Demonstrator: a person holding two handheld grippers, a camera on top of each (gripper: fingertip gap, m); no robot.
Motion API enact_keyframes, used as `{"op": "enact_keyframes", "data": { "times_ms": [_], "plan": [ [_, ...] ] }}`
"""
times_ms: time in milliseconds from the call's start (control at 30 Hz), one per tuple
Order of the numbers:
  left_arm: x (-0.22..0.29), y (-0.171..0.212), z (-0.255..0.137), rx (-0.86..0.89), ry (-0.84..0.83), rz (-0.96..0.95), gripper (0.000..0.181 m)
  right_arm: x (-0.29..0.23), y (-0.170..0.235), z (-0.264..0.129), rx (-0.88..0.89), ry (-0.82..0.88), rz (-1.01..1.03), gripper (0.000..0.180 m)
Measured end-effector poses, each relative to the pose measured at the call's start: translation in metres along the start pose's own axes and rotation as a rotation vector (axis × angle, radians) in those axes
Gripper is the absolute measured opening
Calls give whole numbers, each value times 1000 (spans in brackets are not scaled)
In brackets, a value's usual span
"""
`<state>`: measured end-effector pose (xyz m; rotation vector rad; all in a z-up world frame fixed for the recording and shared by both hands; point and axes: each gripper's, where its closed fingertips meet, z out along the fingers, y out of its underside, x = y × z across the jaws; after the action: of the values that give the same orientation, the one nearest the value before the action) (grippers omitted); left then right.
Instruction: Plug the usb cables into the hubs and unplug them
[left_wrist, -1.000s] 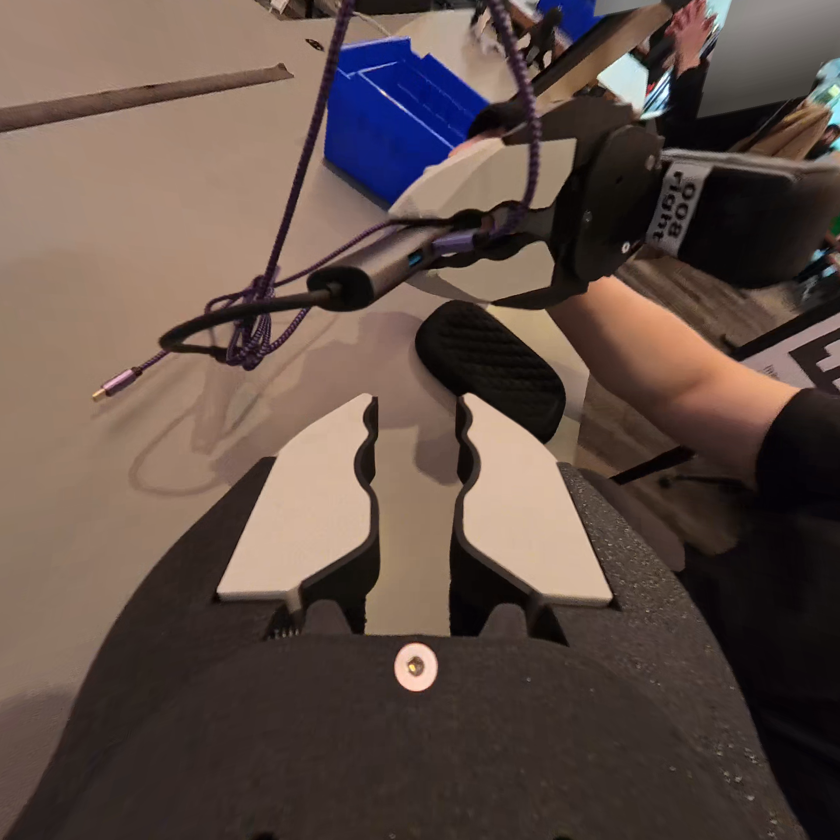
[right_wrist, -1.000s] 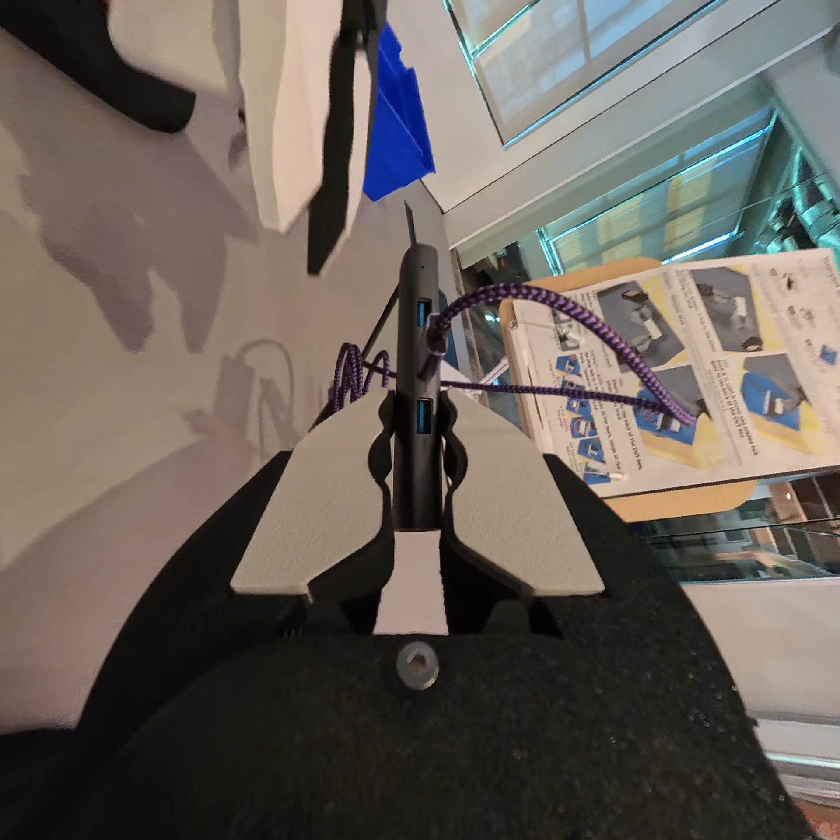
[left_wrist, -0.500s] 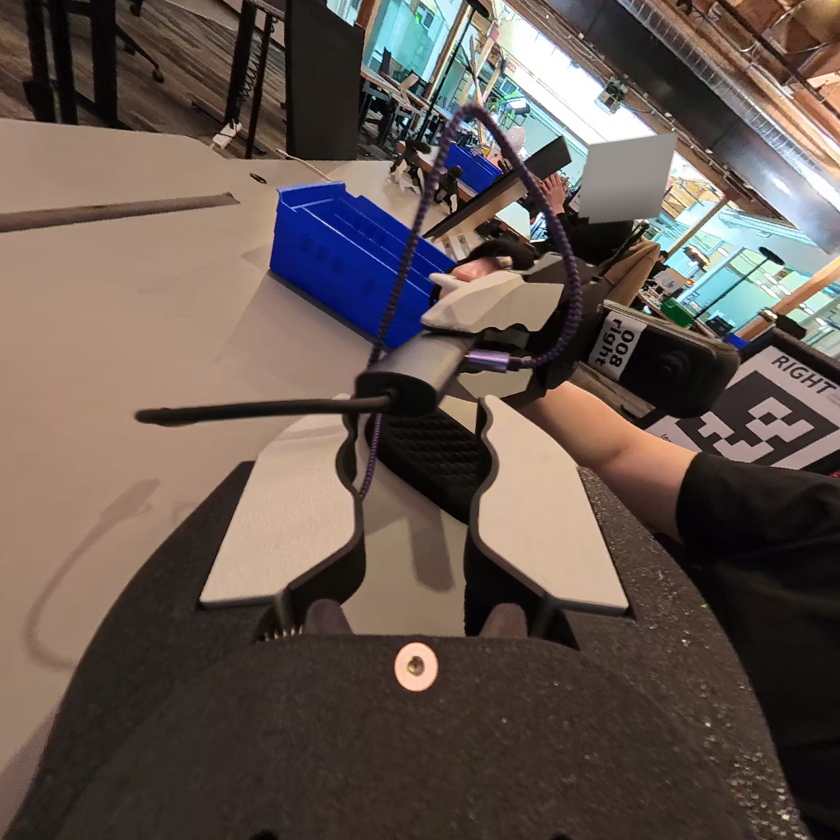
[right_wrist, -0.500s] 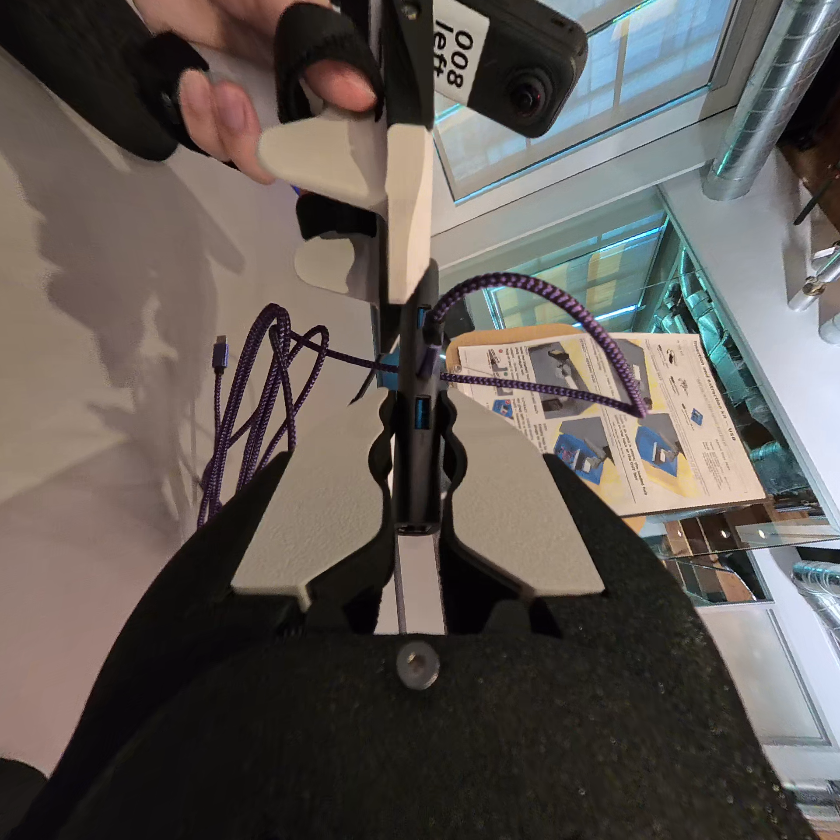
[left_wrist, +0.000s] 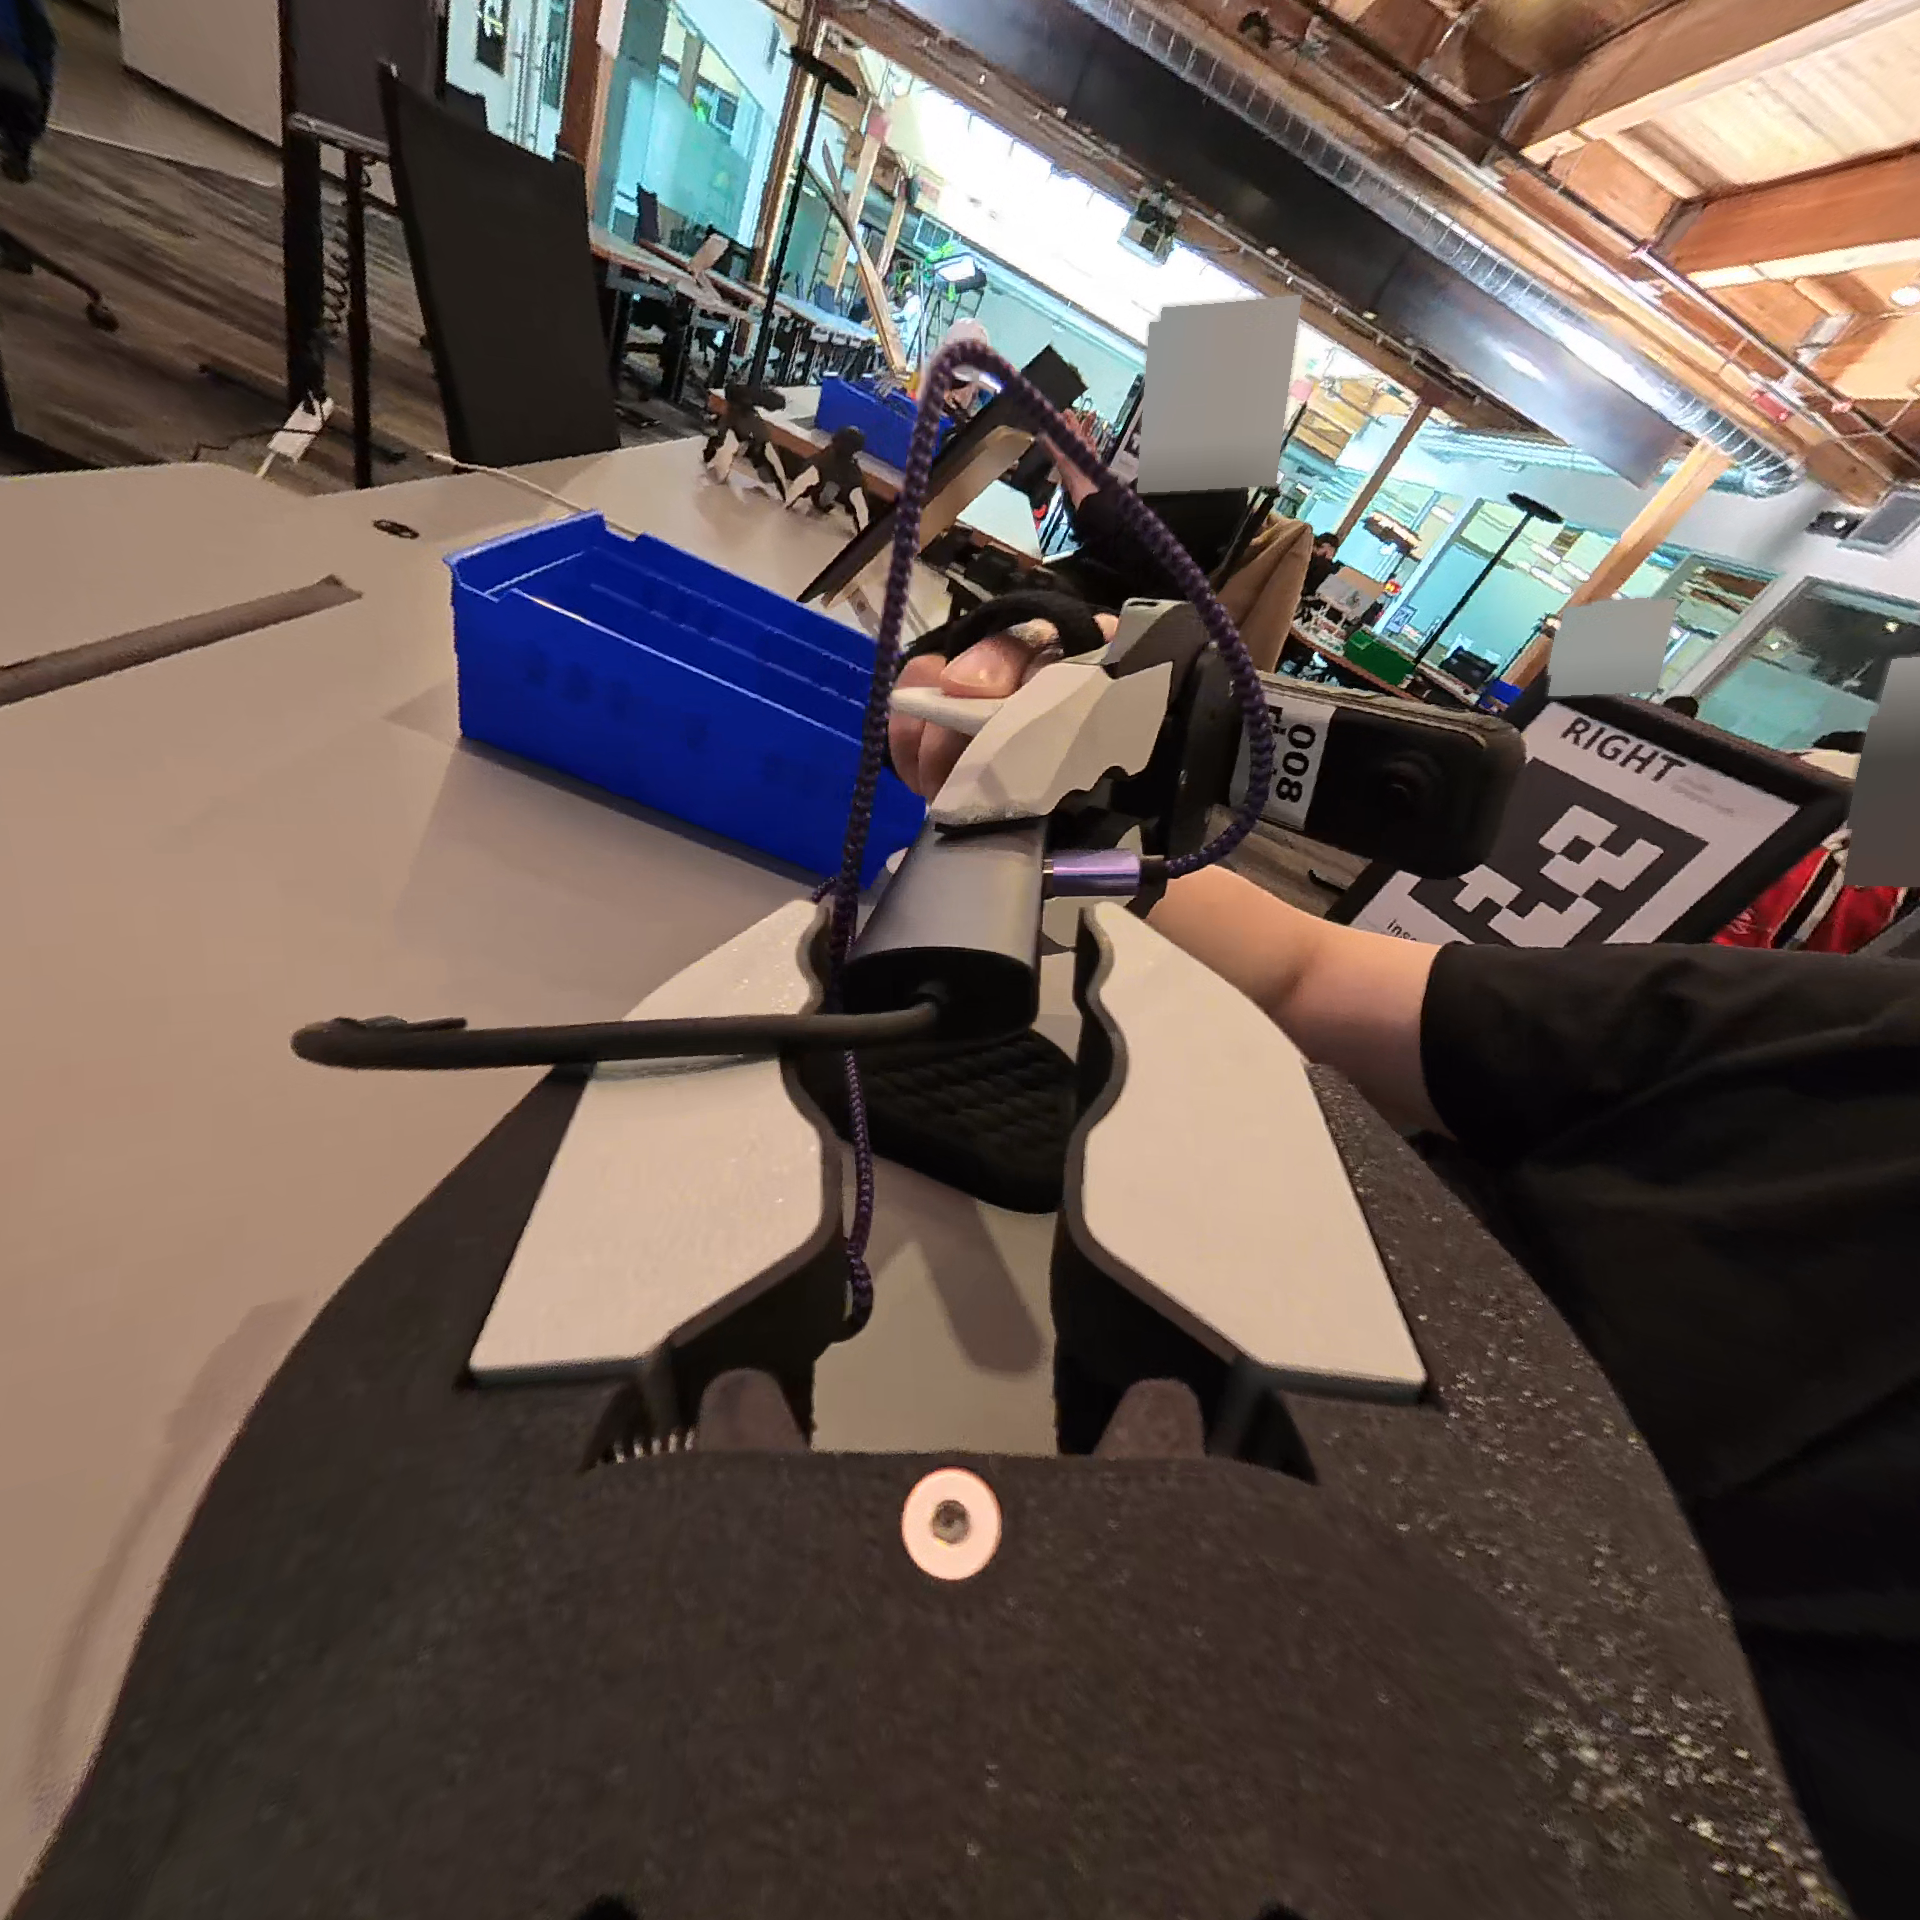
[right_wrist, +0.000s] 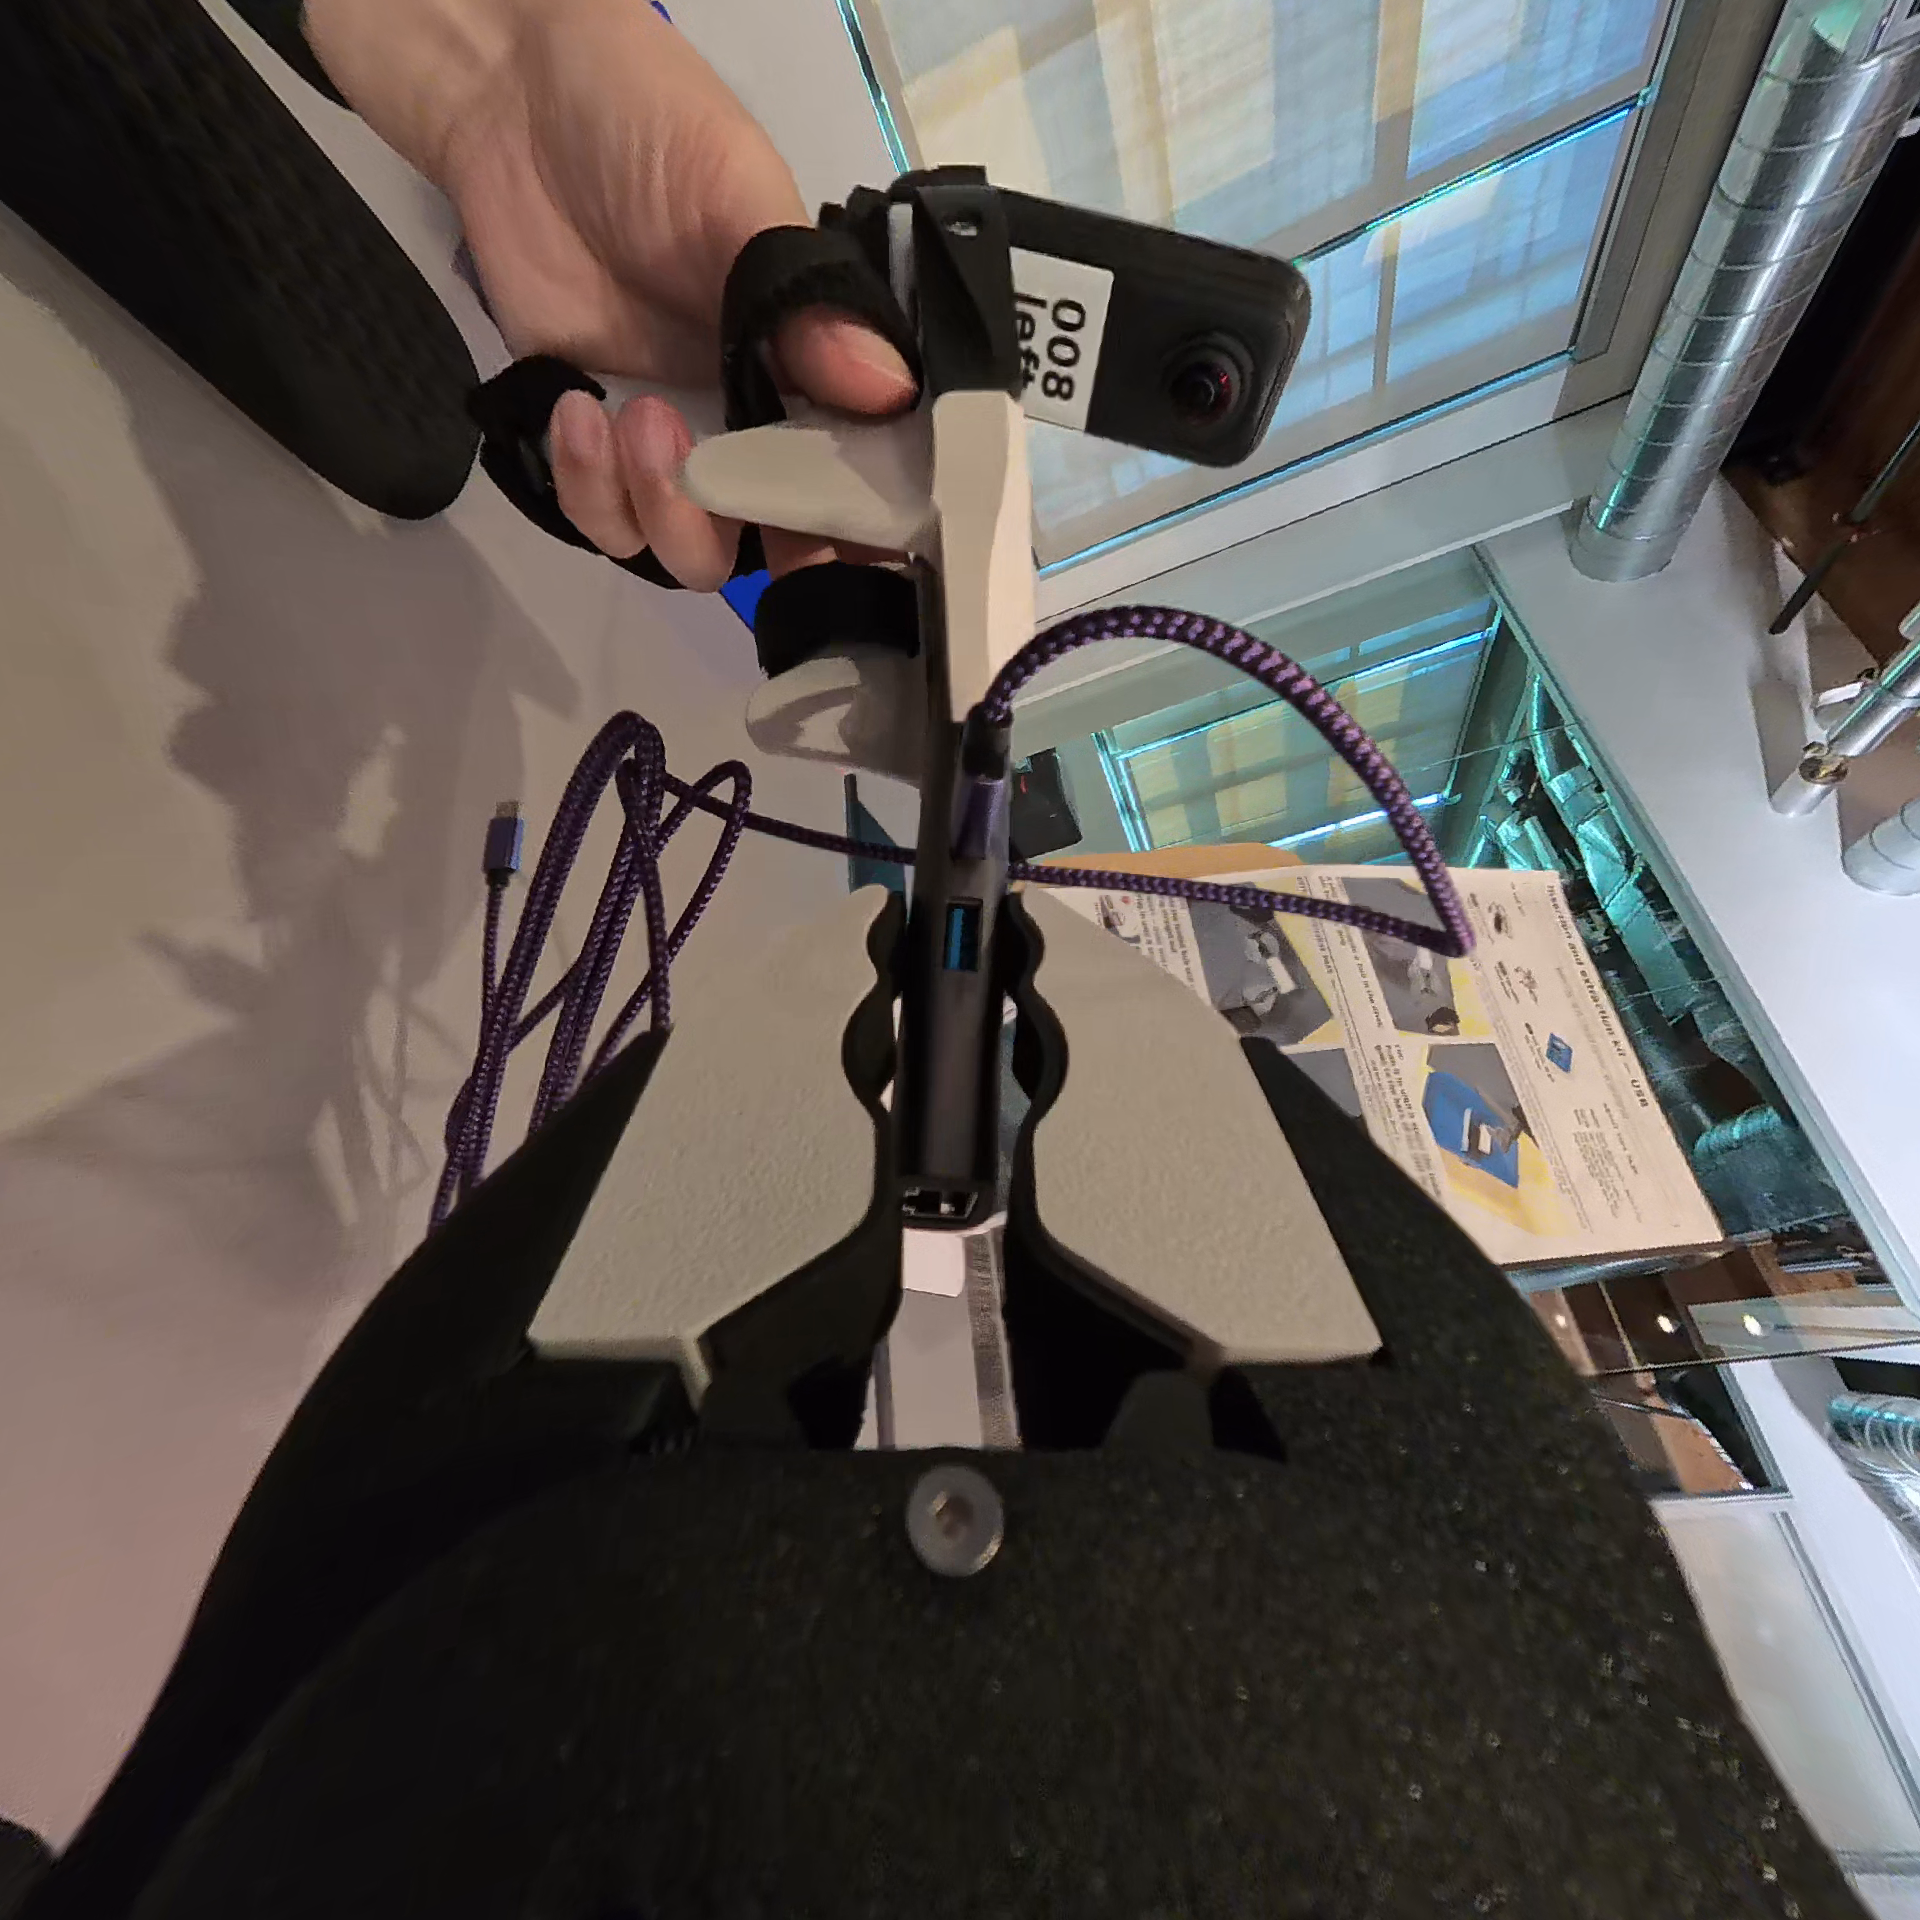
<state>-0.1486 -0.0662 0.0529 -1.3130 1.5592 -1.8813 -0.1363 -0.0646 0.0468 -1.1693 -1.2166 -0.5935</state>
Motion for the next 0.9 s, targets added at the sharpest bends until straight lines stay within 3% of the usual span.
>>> {"op": "enact_keyframes", "data": {
  "times_ms": [167, 467, 900],
  "plan": [
    [0, -6, 0, 54, 46, -77, 33, 0, -2, 3, -10, 13, -32, 17],
    [-2, 4, -1, -31, -1, 24, 36, -3, -2, 3, 9, -17, 4, 17],
    [-10, 4, -1, 22, -71, 13, 32, -3, 9, 10, -11, 1, 16, 18]
  ]
}}
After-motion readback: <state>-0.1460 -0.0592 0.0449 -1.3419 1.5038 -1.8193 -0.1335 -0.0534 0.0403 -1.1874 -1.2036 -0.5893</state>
